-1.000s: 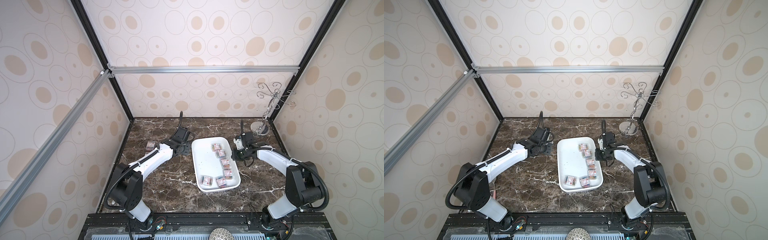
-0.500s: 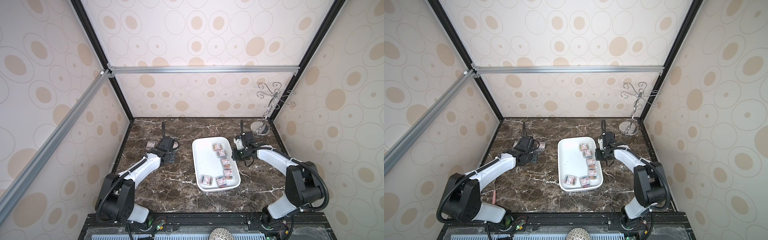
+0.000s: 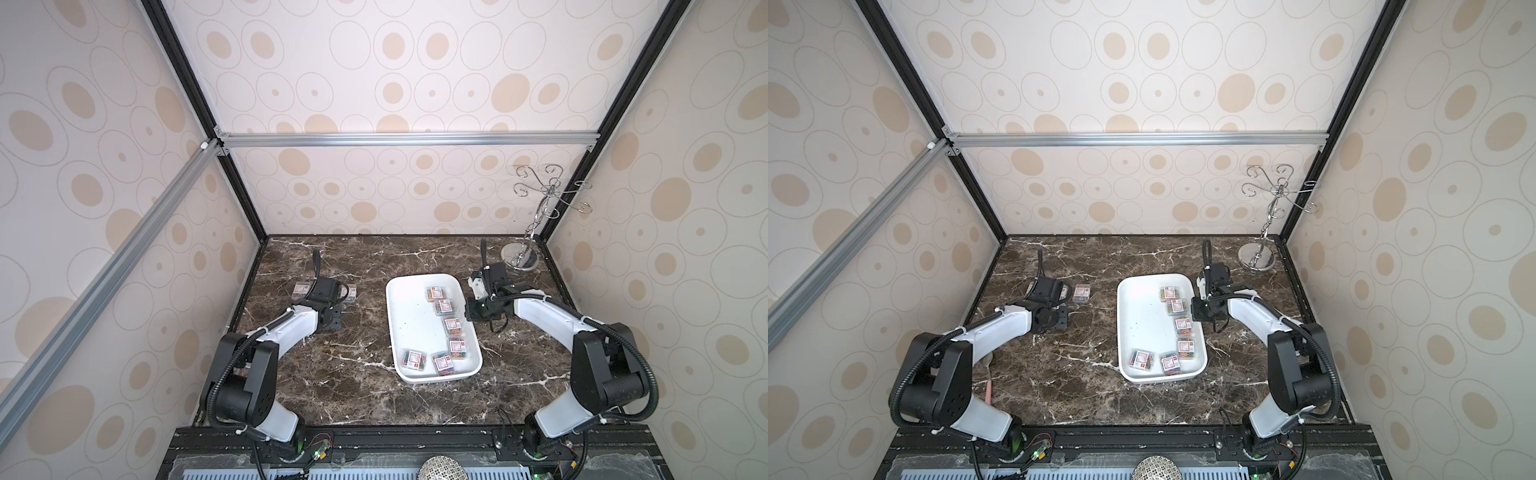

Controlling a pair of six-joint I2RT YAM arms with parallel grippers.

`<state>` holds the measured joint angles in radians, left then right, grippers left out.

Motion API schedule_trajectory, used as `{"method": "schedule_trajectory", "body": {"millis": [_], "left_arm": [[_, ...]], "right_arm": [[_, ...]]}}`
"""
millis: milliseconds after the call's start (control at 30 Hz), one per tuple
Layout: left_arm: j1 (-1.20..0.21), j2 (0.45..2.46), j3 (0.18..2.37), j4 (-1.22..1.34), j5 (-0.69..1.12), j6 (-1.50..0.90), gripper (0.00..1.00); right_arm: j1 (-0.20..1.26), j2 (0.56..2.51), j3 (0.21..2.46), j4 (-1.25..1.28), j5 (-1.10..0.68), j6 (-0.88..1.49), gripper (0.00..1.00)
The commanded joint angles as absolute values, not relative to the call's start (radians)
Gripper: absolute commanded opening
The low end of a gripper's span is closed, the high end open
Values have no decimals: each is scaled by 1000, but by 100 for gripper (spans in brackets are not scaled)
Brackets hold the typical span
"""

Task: Take the paper clips out of the storage box
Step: Place the boxed paper clips at the center of the board.

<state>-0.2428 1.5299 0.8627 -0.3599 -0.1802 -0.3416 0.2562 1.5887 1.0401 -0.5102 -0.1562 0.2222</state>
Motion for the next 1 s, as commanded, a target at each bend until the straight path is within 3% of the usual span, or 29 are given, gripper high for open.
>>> {"method": "schedule_trajectory", "body": {"millis": [0,967], "left_arm": [[-225,1522,874,-362,-194,-355,52],[-209,1662,930,-419,-199,-337,54]], "right_arm": [[248,1591,1047,-596,-107,198,0],[245,1585,1039,-597,-103,198,0]]}}
